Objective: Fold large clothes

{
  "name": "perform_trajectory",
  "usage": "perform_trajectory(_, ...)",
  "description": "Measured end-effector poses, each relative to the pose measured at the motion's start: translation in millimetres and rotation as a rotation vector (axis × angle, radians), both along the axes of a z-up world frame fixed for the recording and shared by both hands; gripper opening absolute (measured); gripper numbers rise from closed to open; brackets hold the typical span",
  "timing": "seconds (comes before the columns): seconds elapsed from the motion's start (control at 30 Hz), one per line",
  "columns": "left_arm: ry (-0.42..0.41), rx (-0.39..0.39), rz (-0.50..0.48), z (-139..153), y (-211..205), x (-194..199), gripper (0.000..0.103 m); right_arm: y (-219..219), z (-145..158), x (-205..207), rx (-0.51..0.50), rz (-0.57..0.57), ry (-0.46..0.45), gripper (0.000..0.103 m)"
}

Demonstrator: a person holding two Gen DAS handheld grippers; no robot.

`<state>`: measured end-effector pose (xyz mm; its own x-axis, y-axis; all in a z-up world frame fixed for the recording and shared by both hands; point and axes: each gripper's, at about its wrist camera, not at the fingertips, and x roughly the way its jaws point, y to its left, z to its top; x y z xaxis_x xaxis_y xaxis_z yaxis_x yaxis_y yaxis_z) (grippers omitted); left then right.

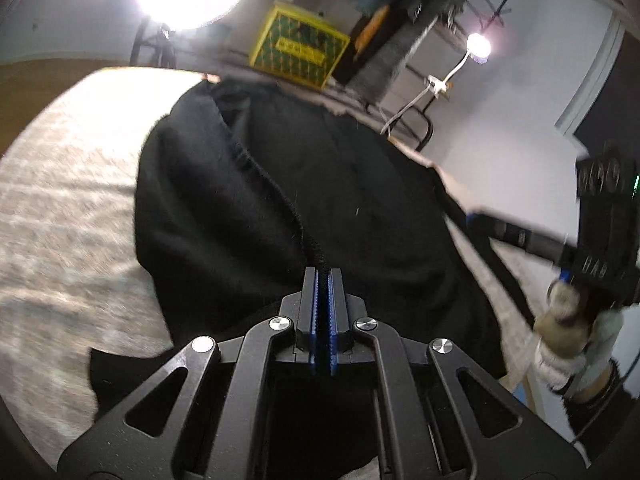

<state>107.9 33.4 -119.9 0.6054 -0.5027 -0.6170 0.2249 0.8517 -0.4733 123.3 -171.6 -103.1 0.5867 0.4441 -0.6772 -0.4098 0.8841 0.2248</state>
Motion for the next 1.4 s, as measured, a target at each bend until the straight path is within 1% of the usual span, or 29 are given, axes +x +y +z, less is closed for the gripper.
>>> perform_trajectory(0.1, 0.029, 0.012, -0.018, -9, -5, -1, 0.002, 15, -5, 18, -0.01, 0.022, 0.02, 0.036)
perform_trajectory(0.17, 0.042, 0.018, -0.027, -7, -3, -5, 0.002, 27, -7, 30, -0.007, 0.042, 0.039, 0.036)
perform_trajectory(0.2, 0.034, 0.015, -0.03, -4, 0, -10, 0.005, 33, -9, 38, -0.002, 0.048, 0.053, 0.036)
perform_trajectory(0.23, 0.016, 0.003, -0.028, 1, 7, -21, 0.012, 40, -10, 48, 0.004, 0.053, 0.068, 0.037)
perform_trajectory(0.27, -0.001, -0.002, -0.029, 4, 12, -28, 0.026, 47, -12, 56, 0.009, 0.058, 0.081, 0.038)
perform_trajectory(0.3, -0.02, 0.002, -0.023, 7, 18, -37, 0.032, 54, -14, 65, 0.014, 0.07, 0.1, 0.039)
perform_trajectory(0.33, -0.057, 0.017, -0.006, 12, 29, -52, 0.037, 62, -17, 74, 0.017, 0.08, 0.114, 0.04)
perform_trajectory(0.4, -0.089, 0.049, 0.019, 16, 42, -67, 0.037, 77, -22, 91, 0.011, 0.1, 0.133, 0.045)
perform_trajectory(0.43, -0.1, 0.069, 0.039, 17, 52, -73, 0.038, 84, -26, 98, 0.002, 0.102, 0.136, 0.05)
perform_trajectory(0.47, -0.105, 0.092, 0.062, 14, 63, -79, 0.039, 89, -28, 102, -0.005, 0.101, 0.137, 0.053)
perform_trajectory(0.53, -0.09, 0.112, 0.092, 6, 79, -82, 0.041, 105, -40, 122, -0.022, 0.09, 0.157, 0.053)
perform_trajectory(0.6, -0.038, 0.098, 0.116, -8, 93, -80, 0.043, 117, -53, 136, -0.025, 0.084, 0.181, 0.053)
perform_trajectory(0.67, -0.007, 0.106, 0.117, -20, 99, -80, 0.044, 127, -63, 147, -0.043, 0.076, 0.196, 0.053)
perform_trajectory(0.73, 0.015, 0.142, 0.114, -31, 101, -80, 0.044, 135, -72, 157, -0.071, 0.076, 0.212, 0.053)
perform_trajectory(0.77, 0.023, 0.158, 0.121, -34, 100, -79, 0.044, 139, -77, 162, -0.088, 0.073, 0.214, 0.051)
perform_trajectory(0.8, 0.031, 0.163, 0.126, -37, 99, -78, 0.044, 141, -80, 166, -0.097, 0.071, 0.217, 0.05)
perform_trajectory(0.83, 0.039, 0.152, 0.123, -40, 98, -77, 0.044, 142, -84, 170, -0.104, 0.069, 0.222, 0.047)
perform_trajectory(0.87, 0.049, 0.142, 0.122, -44, 98, -74, 0.044, 143, -87, 173, -0.106, 0.07, 0.229, 0.041)
perform_trajectory(0.9, 0.056, 0.143, 0.12, -47, 97, -73, 0.043, 145, -91, 177, -0.11, 0.07, 0.245, 0.039)
perform_trajectory(0.93, 0.046, 0.157, 0.119, -50, 92, -72, 0.04, 147, -95, 178, -0.12, 0.07, 0.251, 0.035)
perform_trajectory(0.97, 0.033, 0.17, 0.119, -51, 91, -73, 0.013, 148, -94, 177, -0.131, 0.076, 0.239, 0.031)
perform_trajectory(1.0, 0.035, 0.172, 0.11, -52, 89, -74, 0.004, 149, -94, 177, -0.146, 0.08, 0.229, 0.027)
perform_trajectory(1.03, 0.031, 0.139, 0.102, -51, 87, -74, 0.004, 150, -93, 176, -0.157, 0.083, 0.224, 0.017)
perform_trajectory(1.07, 0.019, 0.124, 0.103, -48, 86, -76, 0.004, 149, -92, 177, -0.16, 0.082, 0.222, 0.01)
perform_trajectory(1.13, -0.011, 0.096, 0.094, -40, 85, -82, 0.004, 145, -87, 177, -0.153, 0.077, 0.213, 0.004)
perform_trajectory(1.17, -0.033, 0.069, 0.081, -33, 83, -88, 0.004, 144, -84, 176, -0.152, 0.077, 0.207, 0.003)
perform_trajectory(1.2, -0.049, 0.059, 0.069, -28, 81, -93, 0.004, 142, -80, 175, -0.147, 0.077, 0.197, 0.003)
perform_trajectory(1.33, -0.132, 0.071, -0.002, -5, 61, -116, 0.004, 137, -71, 168, -0.134, 0.078, 0.17, 0.001)
perform_trajectory(1.4, -0.149, 0.07, -0.036, -1, 52, -121, 0.004, 136, -70, 170, -0.124, 0.079, 0.166, 0.001)
